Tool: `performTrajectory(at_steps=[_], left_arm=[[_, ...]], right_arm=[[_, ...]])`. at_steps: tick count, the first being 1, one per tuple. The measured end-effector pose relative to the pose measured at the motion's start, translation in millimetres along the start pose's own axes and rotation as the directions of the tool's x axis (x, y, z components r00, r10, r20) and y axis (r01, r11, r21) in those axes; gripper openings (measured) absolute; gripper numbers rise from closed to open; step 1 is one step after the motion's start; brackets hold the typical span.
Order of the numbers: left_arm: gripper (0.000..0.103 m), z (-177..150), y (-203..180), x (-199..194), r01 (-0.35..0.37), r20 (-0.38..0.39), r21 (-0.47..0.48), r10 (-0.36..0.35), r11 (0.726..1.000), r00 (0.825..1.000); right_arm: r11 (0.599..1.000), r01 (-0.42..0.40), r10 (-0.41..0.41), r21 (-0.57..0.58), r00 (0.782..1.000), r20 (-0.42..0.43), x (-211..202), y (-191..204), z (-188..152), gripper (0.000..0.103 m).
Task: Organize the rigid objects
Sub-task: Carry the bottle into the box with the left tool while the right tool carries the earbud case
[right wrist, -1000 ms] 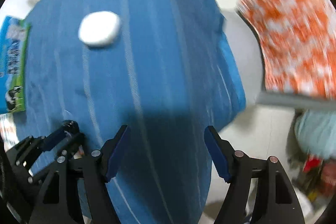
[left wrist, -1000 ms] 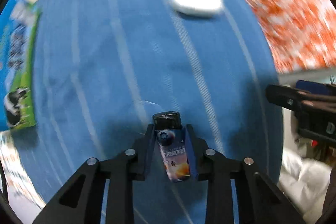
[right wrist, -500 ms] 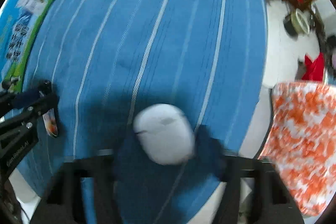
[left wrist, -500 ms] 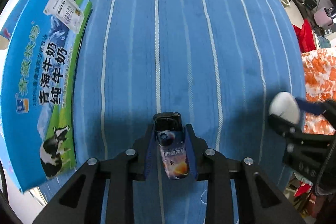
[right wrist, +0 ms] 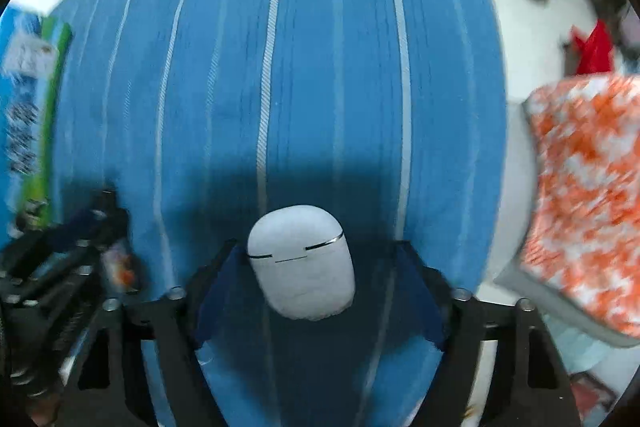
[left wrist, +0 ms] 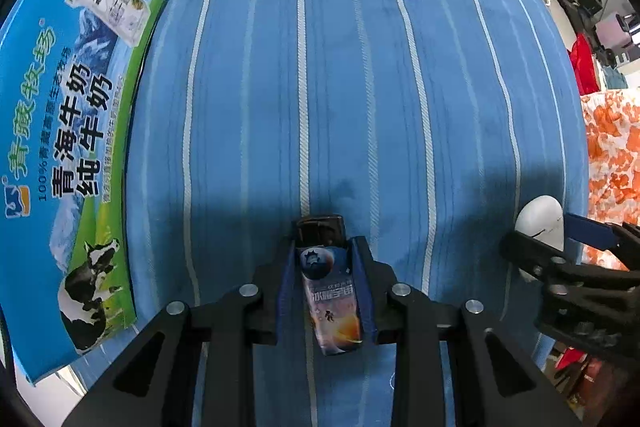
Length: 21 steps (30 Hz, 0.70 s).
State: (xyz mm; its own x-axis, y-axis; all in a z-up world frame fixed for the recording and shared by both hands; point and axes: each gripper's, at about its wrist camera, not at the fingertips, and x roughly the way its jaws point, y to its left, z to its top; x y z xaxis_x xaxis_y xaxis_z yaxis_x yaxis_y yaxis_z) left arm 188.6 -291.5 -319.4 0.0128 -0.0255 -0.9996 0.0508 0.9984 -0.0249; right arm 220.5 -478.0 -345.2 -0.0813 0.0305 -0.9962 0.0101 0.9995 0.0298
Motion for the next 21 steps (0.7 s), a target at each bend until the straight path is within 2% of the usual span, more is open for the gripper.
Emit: performTrajectory(at_steps=[1, 2, 6, 12, 17, 21], left_arm=[[0.024, -2.2, 4.6, -1.8, 0.012, -0.003, -0.011, -0.012, 1.0, 1.0], [0.024, -2.2, 9.1, -2.1, 0.025, -0.006, -0.027, -0.025, 0.999, 1.0], [0.024, -7.1, 20.5, -4.3, 0.005, -0.004, -0.04, -0.005, 0.999, 1.0], [0.023, -19.3, 28.7, -19.9, -0.018, 0.025, -0.044, 0.019, 0.999, 1.0], [0.023, -36.4, 18.1, -55.8, -0.021, 0.073, -0.03, 0.024, 0.999, 0.997], [0.023, -57.2, 25.9, -90.5, -0.016, 0.126, -0.022, 0.019, 1.0, 0.992]], right_arm=[[0.999, 0.043, -0.042, -0.021, 0.999, 0.028, -2.7, 6.3, -1.9, 0.054], [0.999, 0.047, -0.046, -0.02, 0.998, 0.037, -3.7, 11.3, -3.9, 0.049], [0.998, 0.066, -0.067, 0.015, 0.997, 0.05, -5.1, 13.8, -8.2, 0.049], [0.999, 0.013, -0.015, 0.036, 0.998, 0.064, -15.3, 18.6, -31.3, 0.049], [0.999, -0.031, 0.03, 0.009, 0.994, 0.106, -40.3, 36.0, -54.4, 0.049], [0.997, -0.074, 0.076, -0.017, 0.987, 0.142, -69.4, 56.4, -71.8, 0.049]])
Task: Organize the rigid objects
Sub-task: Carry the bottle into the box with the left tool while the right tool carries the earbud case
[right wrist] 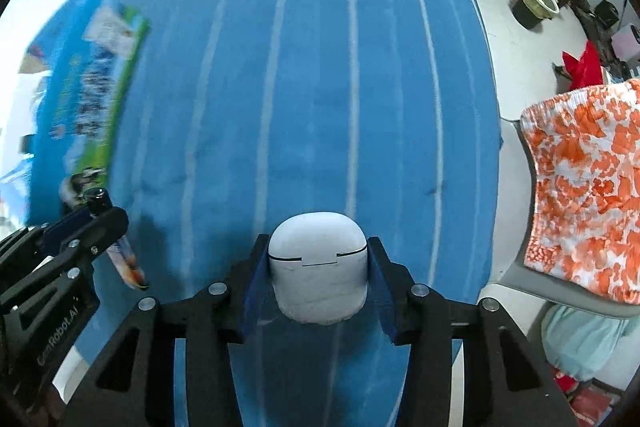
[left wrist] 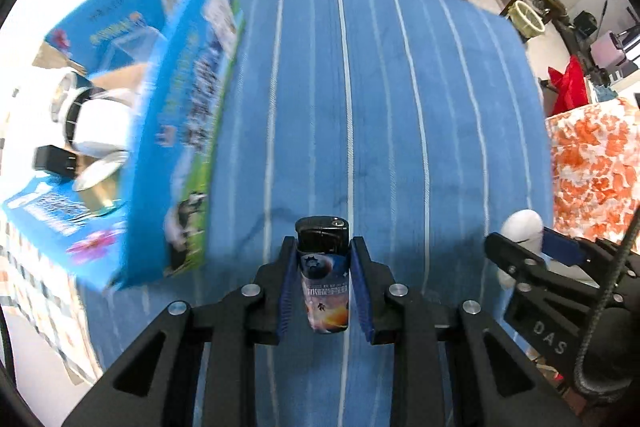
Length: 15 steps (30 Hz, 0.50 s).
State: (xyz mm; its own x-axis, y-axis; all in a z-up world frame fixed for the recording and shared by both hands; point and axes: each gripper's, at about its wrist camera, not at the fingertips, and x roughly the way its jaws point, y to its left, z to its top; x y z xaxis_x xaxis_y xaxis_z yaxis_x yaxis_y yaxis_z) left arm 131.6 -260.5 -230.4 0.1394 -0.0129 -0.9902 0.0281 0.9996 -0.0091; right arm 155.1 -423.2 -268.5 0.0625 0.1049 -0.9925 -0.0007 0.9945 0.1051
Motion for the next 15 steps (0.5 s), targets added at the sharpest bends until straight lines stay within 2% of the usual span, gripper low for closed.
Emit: performTrajectory(at_steps=[5, 9, 15], left_arm=[[0.023, -13.3, 32.3, -48.2, -0.005, 0.086, 0.021, 0.003, 1.0, 0.996], [0.023, -18.3, 76.6, -85.3, -0.02, 0.155, 0.017, 0.017, 1.0, 0.988], [0.023, -10.9, 134.6, -129.0, -0.028, 0.22, 0.038, 0.019, 0.999, 0.975]], right_arm=[[0.999, -0.046, 0.047, -0.02, 0.997, 0.066, -50.7, 44.1, -16.8, 0.049], [0.996, -0.075, 0.08, -0.041, 0.989, 0.127, -91.9, 87.4, -30.2, 0.049], [0.994, -0.099, 0.106, -0.045, 0.972, 0.207, -137.6, 148.3, -43.4, 0.049]])
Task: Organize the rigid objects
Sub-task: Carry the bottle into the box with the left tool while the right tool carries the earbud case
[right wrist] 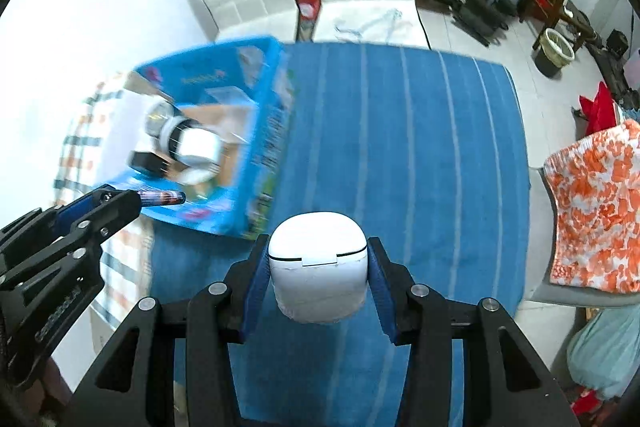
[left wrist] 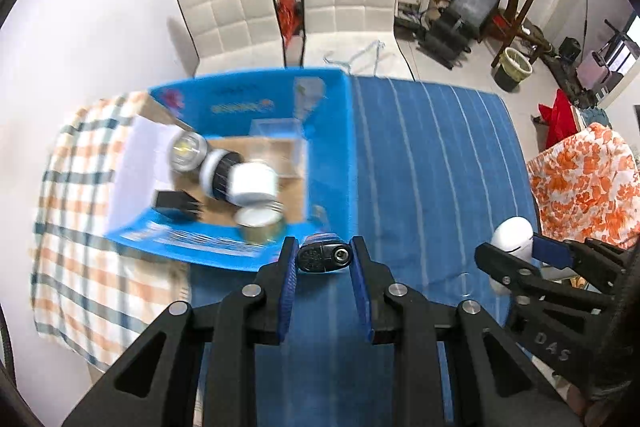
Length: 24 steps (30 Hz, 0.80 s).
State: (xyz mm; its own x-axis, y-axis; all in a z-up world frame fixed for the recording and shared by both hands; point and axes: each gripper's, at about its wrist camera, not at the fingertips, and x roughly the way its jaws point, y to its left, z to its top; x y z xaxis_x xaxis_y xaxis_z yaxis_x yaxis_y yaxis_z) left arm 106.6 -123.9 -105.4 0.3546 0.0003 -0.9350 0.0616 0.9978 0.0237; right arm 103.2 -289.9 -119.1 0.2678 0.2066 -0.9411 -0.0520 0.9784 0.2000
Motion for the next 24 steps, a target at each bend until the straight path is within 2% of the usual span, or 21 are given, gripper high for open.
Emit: performTrajectory(at_steps=[8, 12, 16, 20, 24], left_arm=[[0.023, 14.9, 77.7, -40.4, 0.025, 0.075, 0.019, -0.027, 1.0, 0.997], [0.023, 23.3, 111.8, -31.2, 0.067, 0.051, 0.012, -0.067, 0.998, 0.996], [0.023, 32.5, 143.1, 8.2, 0.102, -0.018, -0.014, -0.102, 0.995, 0.995], [0.023, 33.5, 164.0, 63.8, 0.124, -0.115, -0.058, -0.13, 0.991, 0.985], [0.023, 27.8, 170.2, 110.6, 0.12, -0.196, -0.079, -0.133, 0.99, 0.971]], right_arm=[[0.999, -0.035, 0.033, 0.026, 0.996, 0.088, -33.4, 83.9, 8.4, 0.049], [0.995, -0.074, 0.07, 0.063, 0.995, 0.069, -16.2, 111.7, 18.3, 0.049], [0.99, -0.082, 0.08, 0.114, 0.997, 0.02, 25.6, 123.8, 28.9, 0.049], [0.987, -0.037, 0.046, 0.158, 0.997, -0.056, 86.1, 126.1, 39.7, 0.049], [0.988, 0.023, -0.004, 0.153, 0.993, -0.121, 140.3, 129.4, 47.1, 0.049]])
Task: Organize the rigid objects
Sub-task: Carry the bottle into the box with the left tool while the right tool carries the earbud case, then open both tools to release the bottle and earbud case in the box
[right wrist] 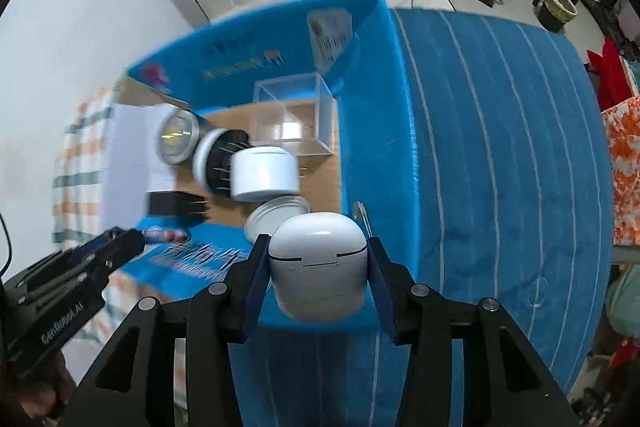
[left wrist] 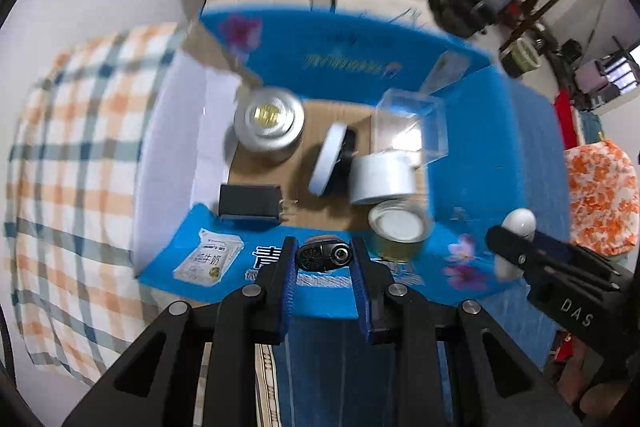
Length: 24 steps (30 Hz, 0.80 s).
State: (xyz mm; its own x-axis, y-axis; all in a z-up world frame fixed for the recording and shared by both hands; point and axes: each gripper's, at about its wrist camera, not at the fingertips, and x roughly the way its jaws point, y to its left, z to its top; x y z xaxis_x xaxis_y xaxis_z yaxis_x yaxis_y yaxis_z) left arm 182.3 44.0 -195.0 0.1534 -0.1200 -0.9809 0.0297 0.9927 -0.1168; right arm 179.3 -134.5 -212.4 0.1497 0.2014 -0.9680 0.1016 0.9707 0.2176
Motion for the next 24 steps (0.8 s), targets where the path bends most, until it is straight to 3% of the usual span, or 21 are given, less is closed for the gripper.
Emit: performTrajectory(at_steps=[8, 19, 24], left_arm=[[0.023, -2.3, 8.4, 53.4, -0.013, -0.086, -0.008, 0.012, 1.0, 0.996], [0.023, 4.4, -2.1, 74.8, -0.038, -0.097, 0.045, 0.042, 0.998, 0.994], [0.023, 10.9, -2.4, 74.0, -0.038, -0.092, 0.041, 0.042, 0.998, 0.995]], right_arm=[[0.997, 0.077, -0.077, -0.001, 0.995, -0.057, 55.1, 4.9, 11.5, 0.049], [0.986, 0.151, -0.153, -0.065, 0.988, -0.028, 70.7, 23.6, 20.7, 0.049], [0.988, 0.127, -0.132, -0.087, 0.989, -0.059, 77.3, 31.3, 24.4, 0.05]])
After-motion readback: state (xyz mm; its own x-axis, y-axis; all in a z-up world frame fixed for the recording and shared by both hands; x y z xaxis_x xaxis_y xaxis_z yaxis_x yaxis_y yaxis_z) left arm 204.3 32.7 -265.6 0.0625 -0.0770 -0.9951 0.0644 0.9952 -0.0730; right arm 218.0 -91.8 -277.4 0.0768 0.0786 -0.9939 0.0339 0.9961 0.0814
